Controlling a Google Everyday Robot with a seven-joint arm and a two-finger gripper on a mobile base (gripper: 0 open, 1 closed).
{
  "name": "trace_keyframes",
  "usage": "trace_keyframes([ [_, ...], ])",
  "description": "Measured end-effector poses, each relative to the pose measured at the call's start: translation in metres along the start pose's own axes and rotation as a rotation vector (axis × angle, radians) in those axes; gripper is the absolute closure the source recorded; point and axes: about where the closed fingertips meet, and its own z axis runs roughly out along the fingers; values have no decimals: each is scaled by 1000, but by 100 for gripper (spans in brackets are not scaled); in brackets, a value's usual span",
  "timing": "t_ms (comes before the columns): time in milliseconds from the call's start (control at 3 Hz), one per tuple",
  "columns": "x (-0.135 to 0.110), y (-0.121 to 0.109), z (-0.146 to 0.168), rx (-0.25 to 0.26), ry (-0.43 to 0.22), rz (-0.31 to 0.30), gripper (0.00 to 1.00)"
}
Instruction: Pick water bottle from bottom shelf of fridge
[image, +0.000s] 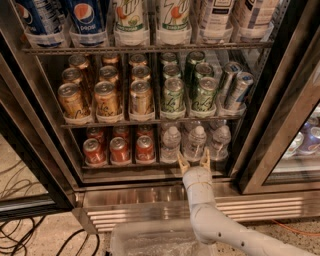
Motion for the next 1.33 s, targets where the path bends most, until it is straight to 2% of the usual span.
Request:
trace_keyframes([
  [1333, -9, -1, 38, 56, -103, 24, 38],
])
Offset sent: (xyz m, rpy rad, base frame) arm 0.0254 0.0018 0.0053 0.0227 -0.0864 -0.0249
